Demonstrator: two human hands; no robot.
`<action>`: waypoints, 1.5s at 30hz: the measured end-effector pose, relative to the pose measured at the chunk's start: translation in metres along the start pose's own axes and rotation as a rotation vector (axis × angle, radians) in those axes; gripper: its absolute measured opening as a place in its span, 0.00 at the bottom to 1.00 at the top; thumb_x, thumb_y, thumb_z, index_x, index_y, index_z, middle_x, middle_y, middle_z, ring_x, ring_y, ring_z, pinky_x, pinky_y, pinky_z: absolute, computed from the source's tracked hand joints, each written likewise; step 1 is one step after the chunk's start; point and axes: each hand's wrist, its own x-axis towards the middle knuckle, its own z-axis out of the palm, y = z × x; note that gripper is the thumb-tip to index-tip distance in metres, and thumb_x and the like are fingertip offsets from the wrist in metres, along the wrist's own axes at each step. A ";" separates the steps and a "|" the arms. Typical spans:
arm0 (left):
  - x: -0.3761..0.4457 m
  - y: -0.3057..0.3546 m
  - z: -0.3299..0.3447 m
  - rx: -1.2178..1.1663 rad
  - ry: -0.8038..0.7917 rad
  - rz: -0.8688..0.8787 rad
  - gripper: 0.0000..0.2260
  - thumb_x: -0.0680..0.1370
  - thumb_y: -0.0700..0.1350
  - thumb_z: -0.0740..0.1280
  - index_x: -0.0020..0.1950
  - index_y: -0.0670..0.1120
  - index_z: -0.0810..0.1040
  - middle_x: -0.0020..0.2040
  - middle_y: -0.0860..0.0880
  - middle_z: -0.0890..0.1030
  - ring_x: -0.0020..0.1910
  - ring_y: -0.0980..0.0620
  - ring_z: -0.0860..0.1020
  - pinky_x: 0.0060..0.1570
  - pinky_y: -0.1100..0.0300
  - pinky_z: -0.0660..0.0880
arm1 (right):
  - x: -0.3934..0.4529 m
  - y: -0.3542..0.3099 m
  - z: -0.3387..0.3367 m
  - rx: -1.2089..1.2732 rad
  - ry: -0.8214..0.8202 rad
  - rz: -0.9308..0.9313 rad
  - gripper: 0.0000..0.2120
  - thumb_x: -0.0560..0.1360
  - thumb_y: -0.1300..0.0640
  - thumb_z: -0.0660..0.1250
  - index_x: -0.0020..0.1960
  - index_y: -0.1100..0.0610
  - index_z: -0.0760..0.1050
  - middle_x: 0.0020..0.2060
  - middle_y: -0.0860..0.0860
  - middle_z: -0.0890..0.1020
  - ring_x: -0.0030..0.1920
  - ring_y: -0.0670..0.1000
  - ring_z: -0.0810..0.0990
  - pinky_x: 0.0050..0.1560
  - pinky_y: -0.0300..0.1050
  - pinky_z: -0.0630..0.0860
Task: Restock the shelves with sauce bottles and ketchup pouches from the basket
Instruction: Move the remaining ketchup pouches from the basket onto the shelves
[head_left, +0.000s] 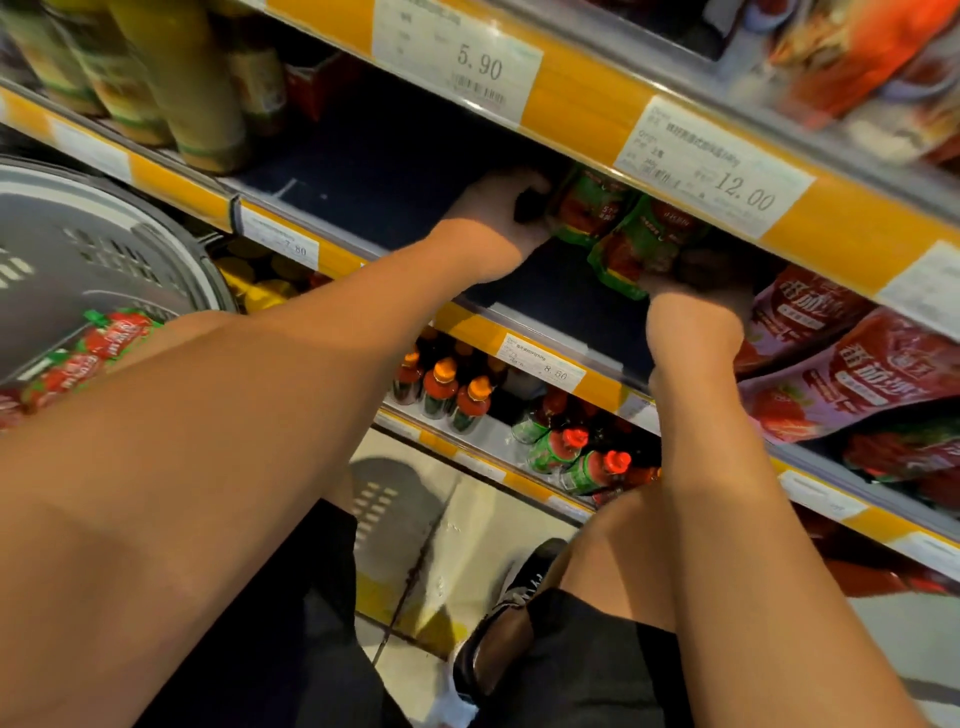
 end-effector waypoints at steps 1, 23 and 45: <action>-0.006 0.001 -0.005 -0.006 -0.012 -0.008 0.20 0.81 0.52 0.70 0.72 0.49 0.76 0.72 0.50 0.75 0.70 0.49 0.73 0.59 0.67 0.66 | -0.004 -0.001 0.002 0.007 -0.003 -0.033 0.15 0.71 0.53 0.67 0.58 0.52 0.79 0.61 0.57 0.82 0.56 0.56 0.80 0.64 0.56 0.78; -0.222 -0.038 -0.209 0.121 0.186 -0.181 0.15 0.81 0.53 0.69 0.68 0.64 0.76 0.71 0.61 0.75 0.71 0.59 0.72 0.72 0.50 0.71 | -0.107 -0.044 0.133 -0.096 -0.646 -0.688 0.20 0.76 0.49 0.72 0.67 0.45 0.76 0.64 0.43 0.78 0.65 0.45 0.76 0.65 0.47 0.74; -0.433 -0.250 -0.282 -0.054 0.608 -0.865 0.18 0.79 0.42 0.72 0.69 0.51 0.77 0.66 0.50 0.80 0.59 0.49 0.81 0.51 0.59 0.77 | -0.341 -0.087 0.311 -0.459 -1.103 -0.900 0.21 0.77 0.52 0.71 0.70 0.50 0.73 0.66 0.49 0.76 0.60 0.49 0.76 0.62 0.49 0.74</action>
